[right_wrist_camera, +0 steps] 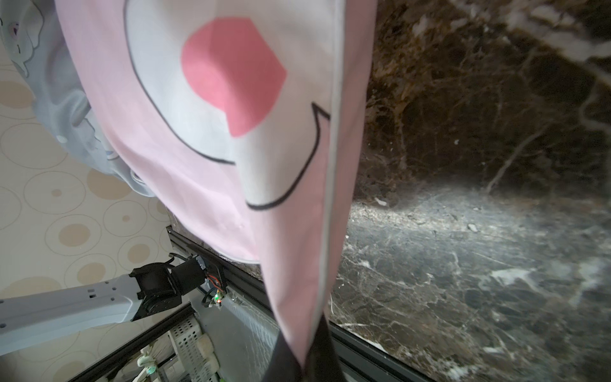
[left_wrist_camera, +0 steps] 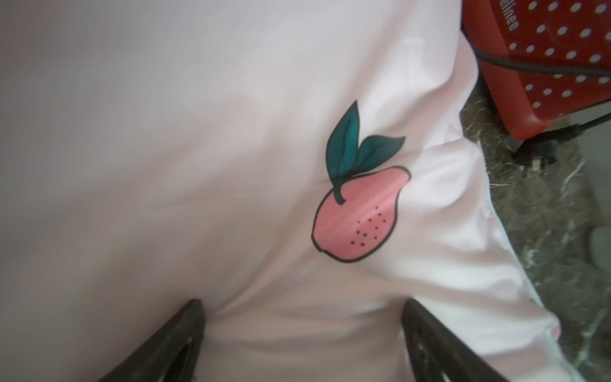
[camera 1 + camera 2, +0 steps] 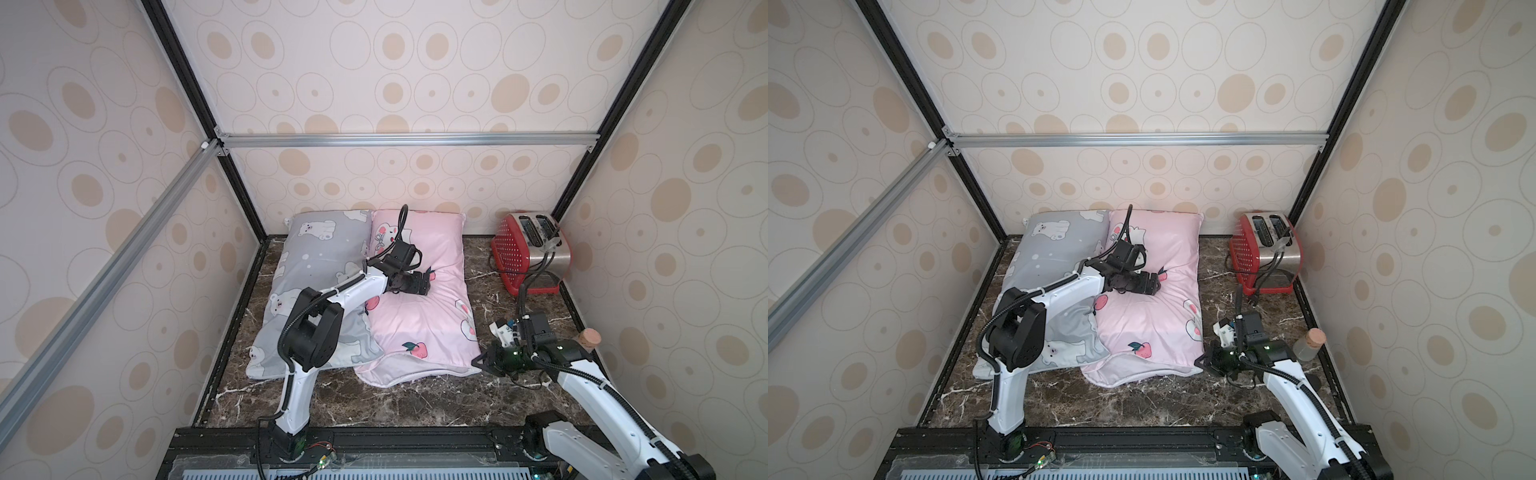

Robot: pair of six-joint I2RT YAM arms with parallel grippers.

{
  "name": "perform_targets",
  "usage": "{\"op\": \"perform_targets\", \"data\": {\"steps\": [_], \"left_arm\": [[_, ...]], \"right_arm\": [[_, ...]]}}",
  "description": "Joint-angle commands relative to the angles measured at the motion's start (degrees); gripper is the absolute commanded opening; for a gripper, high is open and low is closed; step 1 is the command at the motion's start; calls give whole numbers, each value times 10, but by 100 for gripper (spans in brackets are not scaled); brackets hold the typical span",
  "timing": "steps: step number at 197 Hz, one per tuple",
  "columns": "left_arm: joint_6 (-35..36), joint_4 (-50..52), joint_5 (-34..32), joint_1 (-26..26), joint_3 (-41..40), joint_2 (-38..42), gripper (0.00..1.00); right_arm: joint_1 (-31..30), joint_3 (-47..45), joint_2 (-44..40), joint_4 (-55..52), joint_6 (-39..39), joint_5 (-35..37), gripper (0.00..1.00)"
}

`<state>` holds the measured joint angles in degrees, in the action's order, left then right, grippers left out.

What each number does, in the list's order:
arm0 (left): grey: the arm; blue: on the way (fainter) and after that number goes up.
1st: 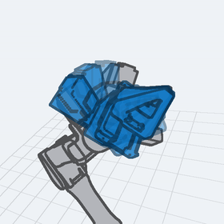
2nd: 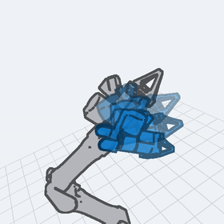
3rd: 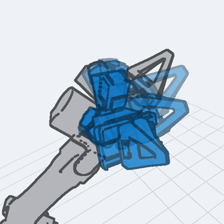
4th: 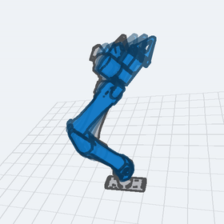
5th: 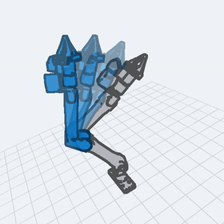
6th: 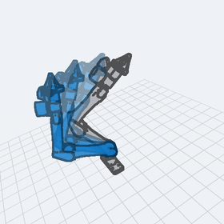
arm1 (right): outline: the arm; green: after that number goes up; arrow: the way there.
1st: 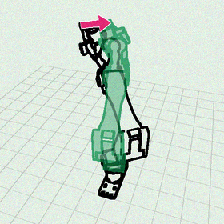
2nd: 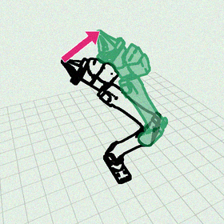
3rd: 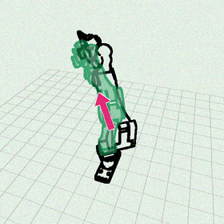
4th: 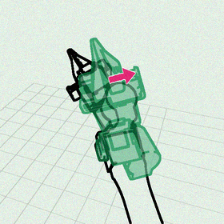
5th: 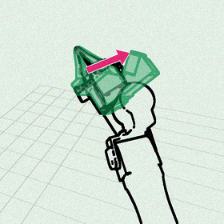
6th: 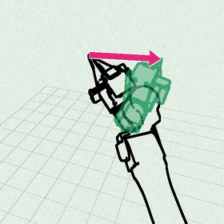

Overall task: Zip up pillowcases
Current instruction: Pick up the pillowcase from the center of the board.

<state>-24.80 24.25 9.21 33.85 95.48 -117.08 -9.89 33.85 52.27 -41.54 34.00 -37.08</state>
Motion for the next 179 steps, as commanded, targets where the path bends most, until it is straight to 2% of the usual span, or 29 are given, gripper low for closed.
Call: {"op": "perform_targets", "data": {"steps": [1, 16, 31, 46, 64, 75, 88, 108, 122, 156, 179], "left_arm": [[48, 81, -108, -26, 4, 80, 99], [61, 114, -97, -21, 9, 121, 99], [61, 154, -61, -1, -3, 151, 91], [37, 148, 20, 35, -43, 173, 81], [-49, 35, 159, 70, -126, 186, 66], [-108, -46, 214, 90, -172, 187, 56], [-180, -145, 262, 102, -222, 188, 49], [-270, -265, 304, 120, -272, 185, 42], [-286, -279, 312, 133, -284, 183, 40], [-341, -351, 325, 138, -330, 180, 34], [-373, -393, 337, 151, -338, 171, 25]], "right_arm": [[15, -8, -4, -1, 12, -37, 0], [22, -10, -1, 12, 27, -62, 0], [25, -13, -5, 28, 46, -80, 0], [32, -23, -16, 56, 72, -104, 0], [43, -45, -32, 107, 111, -136, 0], [49, -56, -37, 131, 127, -150, 0], [52, -64, -40, 137, 128, -156, 0], [58, -78, -45, 171, 148, -169, 0], [68, -92, -46, 213, 177, -188, 0], [103, -95, -46, 221, 180, -213, 0], [108, -96, -43, 245, 196, -225, 0]]}}
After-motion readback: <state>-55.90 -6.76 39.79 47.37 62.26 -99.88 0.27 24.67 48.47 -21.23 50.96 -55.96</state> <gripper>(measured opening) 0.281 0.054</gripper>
